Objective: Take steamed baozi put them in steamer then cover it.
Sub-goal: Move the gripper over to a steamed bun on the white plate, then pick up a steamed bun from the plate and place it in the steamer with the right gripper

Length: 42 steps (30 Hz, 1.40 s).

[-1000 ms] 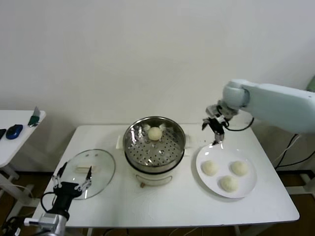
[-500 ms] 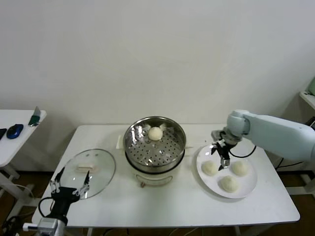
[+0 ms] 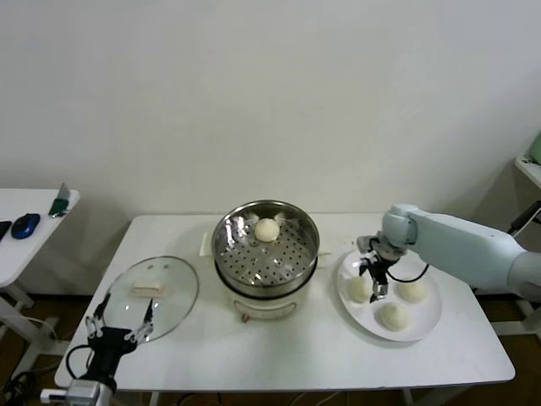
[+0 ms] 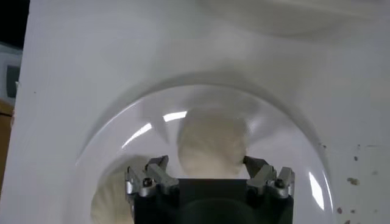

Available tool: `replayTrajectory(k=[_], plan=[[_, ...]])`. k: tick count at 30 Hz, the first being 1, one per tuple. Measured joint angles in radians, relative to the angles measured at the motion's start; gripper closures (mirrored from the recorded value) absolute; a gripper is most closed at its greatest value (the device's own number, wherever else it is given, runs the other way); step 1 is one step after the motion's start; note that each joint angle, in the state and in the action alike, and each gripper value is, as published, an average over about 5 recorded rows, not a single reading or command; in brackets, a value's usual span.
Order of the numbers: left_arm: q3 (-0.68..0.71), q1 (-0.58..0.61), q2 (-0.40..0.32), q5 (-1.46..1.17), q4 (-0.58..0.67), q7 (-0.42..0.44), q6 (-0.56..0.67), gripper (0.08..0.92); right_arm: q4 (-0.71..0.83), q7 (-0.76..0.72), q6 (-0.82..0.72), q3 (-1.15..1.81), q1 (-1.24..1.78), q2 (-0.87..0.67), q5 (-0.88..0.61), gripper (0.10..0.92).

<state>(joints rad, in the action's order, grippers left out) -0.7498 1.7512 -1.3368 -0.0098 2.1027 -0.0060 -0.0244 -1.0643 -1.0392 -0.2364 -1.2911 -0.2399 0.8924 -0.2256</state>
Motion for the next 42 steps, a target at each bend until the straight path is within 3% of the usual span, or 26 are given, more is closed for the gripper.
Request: replayTrajectory(k=[8, 14, 25, 42], plan=[[0.001, 0.001, -0.002, 0.001, -0.004, 0.000, 0.004, 0.177, 0.040, -0.003, 0.004, 0.018, 0.024, 0.027, 0.012, 0.208], [-0.001, 0.004, -0.003, 0.001, -0.007, 0.000, 0.007, 0.177, 0.052, -0.011, 0.009, 0.024, 0.029, 0.031, 0.014, 0.289], [-0.005, 0.006, -0.004, 0.001, -0.005, -0.001, 0.009, 0.177, 0.036, -0.002, -0.003, 0.017, 0.007, 0.018, -0.023, 0.313], [0.026, -0.009, -0.009, 0.027, 0.021, 0.009, 0.011, 0.177, -0.001, 0.004, -0.031, -0.186, -0.399, 0.083, -0.406, 0.313]])
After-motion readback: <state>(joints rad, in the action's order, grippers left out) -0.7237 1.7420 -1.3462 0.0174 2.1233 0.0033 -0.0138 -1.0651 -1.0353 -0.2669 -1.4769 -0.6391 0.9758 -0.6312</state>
